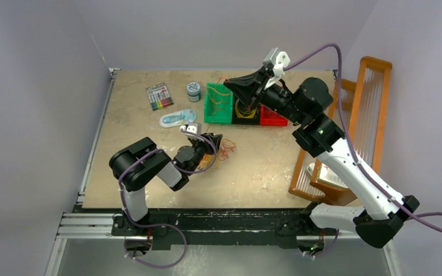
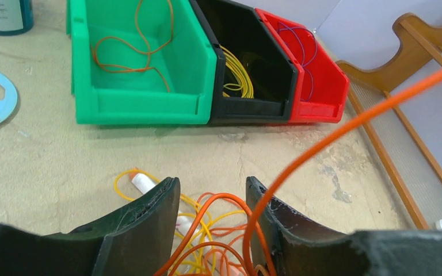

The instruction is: Untangle the cables

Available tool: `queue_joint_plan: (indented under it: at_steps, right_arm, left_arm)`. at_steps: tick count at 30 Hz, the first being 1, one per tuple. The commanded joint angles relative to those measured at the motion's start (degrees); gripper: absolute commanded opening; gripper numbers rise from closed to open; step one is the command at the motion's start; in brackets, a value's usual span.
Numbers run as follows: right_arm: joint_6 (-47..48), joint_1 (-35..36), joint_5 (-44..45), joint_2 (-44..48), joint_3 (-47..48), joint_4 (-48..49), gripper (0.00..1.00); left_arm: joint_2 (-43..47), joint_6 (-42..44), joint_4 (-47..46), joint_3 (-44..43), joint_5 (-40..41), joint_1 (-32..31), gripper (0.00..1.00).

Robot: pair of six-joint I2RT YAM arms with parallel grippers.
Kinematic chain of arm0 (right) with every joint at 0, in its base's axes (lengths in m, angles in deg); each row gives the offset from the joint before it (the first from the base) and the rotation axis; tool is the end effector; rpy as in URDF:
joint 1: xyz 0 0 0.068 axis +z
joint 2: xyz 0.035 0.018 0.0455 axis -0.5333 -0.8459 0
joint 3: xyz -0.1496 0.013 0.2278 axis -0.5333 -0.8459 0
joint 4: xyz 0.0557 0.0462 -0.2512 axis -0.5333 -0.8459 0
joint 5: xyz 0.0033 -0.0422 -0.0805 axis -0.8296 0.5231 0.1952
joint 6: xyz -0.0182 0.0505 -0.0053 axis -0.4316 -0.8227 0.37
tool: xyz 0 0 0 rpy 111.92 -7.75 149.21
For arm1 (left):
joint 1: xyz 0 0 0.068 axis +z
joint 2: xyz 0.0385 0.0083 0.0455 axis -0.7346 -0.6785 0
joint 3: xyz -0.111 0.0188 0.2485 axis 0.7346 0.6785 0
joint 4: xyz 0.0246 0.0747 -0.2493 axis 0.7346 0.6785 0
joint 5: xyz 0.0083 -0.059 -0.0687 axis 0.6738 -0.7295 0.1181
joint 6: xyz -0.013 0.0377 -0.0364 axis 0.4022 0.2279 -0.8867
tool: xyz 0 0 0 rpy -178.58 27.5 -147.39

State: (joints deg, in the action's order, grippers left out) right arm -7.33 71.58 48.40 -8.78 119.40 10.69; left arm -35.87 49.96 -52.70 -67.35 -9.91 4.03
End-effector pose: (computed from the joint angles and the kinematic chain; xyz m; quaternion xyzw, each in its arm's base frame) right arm 0.1867 0.1684 0.5055 -0.3053 0.4951 0.3854 0.7163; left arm 0.2249 -0.1975 0.1363 -0.0113 0.7013 -0.3271 0.6333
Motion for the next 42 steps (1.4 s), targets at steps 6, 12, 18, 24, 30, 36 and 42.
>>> queue_joint_plan:
  at_steps: [6, 12, 18, 24, 30, 36, 42]
  right_arm:
    - [6.1, 0.0, 11.9, 3.9, 2.8, 3.9, 0.00]
    - [7.7, 0.0, 25.3, 6.5, 2.3, 6.8, 0.00]
    - [10.5, 0.0, 29.8, 7.4, 3.0, 7.0, 0.00]
    - [13.5, -0.2, 35.8, 8.7, 3.9, 8.0, 0.00]
    - [18.4, -0.2, 42.7, 10.3, 5.2, 10.3, 0.00]
    - [22.4, -0.3, 49.0, 12.6, 5.5, 14.4, 0.00]
    - [22.8, -0.3, 48.7, 12.7, 6.8, 13.4, 0.00]
  left_arm:
    - [0.6, -3.3, -6.6, 4.7, 1.1, 0.0, 0.41]
    - [0.9, -3.8, -6.0, 6.1, 1.4, 0.0, 0.39]
    - [1.3, -4.0, -6.3, 6.4, 1.2, 0.0, 0.38]
    - [1.6, -3.9, -5.1, 6.7, 2.1, 0.0, 0.38]
    - [1.0, -4.2, -5.1, 7.1, 2.2, 0.0, 0.38]
    - [0.5, -4.6, -5.6, 7.3, 2.3, 0.0, 0.37]
    - [0.3, -4.7, -5.6, 7.3, 2.0, 0.0, 0.37]
